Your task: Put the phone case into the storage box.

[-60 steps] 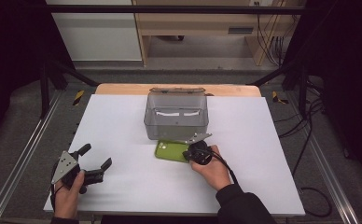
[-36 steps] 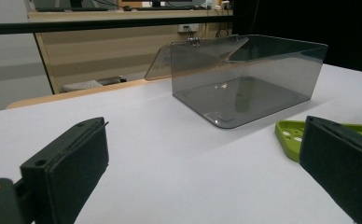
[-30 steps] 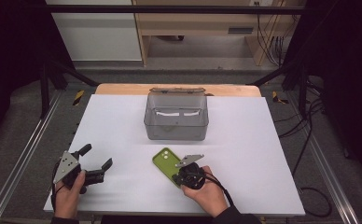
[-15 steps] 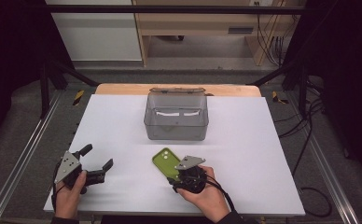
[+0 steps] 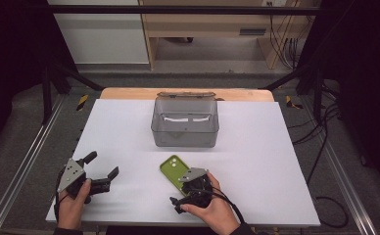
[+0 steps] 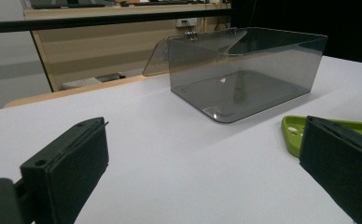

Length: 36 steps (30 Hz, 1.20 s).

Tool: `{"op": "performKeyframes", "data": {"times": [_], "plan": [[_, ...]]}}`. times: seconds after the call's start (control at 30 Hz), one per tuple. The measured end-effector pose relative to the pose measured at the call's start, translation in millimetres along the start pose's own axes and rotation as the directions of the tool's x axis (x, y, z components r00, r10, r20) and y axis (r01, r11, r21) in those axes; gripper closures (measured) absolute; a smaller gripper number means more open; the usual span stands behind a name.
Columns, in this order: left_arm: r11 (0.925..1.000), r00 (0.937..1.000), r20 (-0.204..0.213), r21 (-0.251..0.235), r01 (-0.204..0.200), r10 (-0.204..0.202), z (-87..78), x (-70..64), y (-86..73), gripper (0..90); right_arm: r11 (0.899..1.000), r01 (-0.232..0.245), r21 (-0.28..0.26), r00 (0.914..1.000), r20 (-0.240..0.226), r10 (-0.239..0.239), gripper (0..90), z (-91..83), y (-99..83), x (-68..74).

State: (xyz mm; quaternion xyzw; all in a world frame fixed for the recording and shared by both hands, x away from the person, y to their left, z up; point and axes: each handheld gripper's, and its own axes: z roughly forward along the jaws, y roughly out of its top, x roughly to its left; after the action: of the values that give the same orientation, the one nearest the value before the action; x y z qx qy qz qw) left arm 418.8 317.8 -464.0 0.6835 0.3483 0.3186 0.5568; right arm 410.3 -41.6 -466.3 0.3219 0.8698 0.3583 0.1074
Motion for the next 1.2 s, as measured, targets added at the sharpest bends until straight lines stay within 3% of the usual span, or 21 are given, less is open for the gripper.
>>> {"op": "performKeyframes", "data": {"times": [0.13, 0.23, 0.3, 0.33, 0.47, 0.63, 0.97, 1.1, 1.2], "plan": [[1.0000, 1.0000, 0.000, 0.001, 0.000, 0.000, 0.1, 0.0, 0.0, 1.2, 1.000, 0.013, 0.019, 0.9999, 0.004, -0.013, 15.3, 0.3, -1.8, 3.0], [1.0000, 1.0000, 0.000, 0.001, 0.000, 0.000, 0.2, -0.2, 0.0, 1.2, 0.999, 0.030, 0.037, 0.9995, 0.008, -0.030, 26.4, 0.8, -3.9, 4.9], [1.0000, 1.0000, 0.000, 0.002, 0.000, 0.000, 0.2, -0.3, 0.0, 1.2, 0.998, 0.043, 0.050, 0.9991, -0.005, -0.043, 39.6, 1.2, -6.2, 6.5], [1.0000, 1.0000, 0.000, 0.002, 0.000, 0.000, 0.3, -0.3, 0.0, 1.2, 0.998, 0.043, 0.050, 0.9991, -0.005, -0.043, 39.6, 1.2, -6.2, 6.5], [1.0000, 1.0000, -0.001, 0.004, -0.001, 0.001, 0.4, -0.2, -0.1, 1.2, 0.997, 0.064, 0.041, 0.9979, -0.015, -0.063, 54.2, -0.8, -7.5, 7.5], [1.0000, 1.0000, 0.001, 0.007, -0.003, 0.003, 0.7, -0.7, -0.1, 1.2, 0.996, 0.086, 0.038, 0.9962, -0.015, -0.086, 61.8, -0.6, -7.6, 8.7], [0.9999, 0.9999, 0.006, 0.010, -0.009, 0.009, 1.8, -2.7, 0.1, 1.2, 0.994, 0.108, 0.004, 0.9930, 0.049, -0.108, 76.9, -0.2, -12.4, 10.0], [0.9999, 0.9999, 0.009, 0.013, -0.008, 0.008, 2.2, -3.3, -0.2, 1.2, 0.995, 0.101, -0.013, 0.9937, 0.050, -0.100, 83.8, -0.4, -14.6, 6.4], [0.9999, 0.9999, 0.012, 0.014, -0.008, 0.008, 2.5, -3.8, -0.1, 1.2, 0.993, 0.112, -0.022, 0.9932, 0.036, -0.111, 83.8, -0.5, -15.5, 4.3]]}}
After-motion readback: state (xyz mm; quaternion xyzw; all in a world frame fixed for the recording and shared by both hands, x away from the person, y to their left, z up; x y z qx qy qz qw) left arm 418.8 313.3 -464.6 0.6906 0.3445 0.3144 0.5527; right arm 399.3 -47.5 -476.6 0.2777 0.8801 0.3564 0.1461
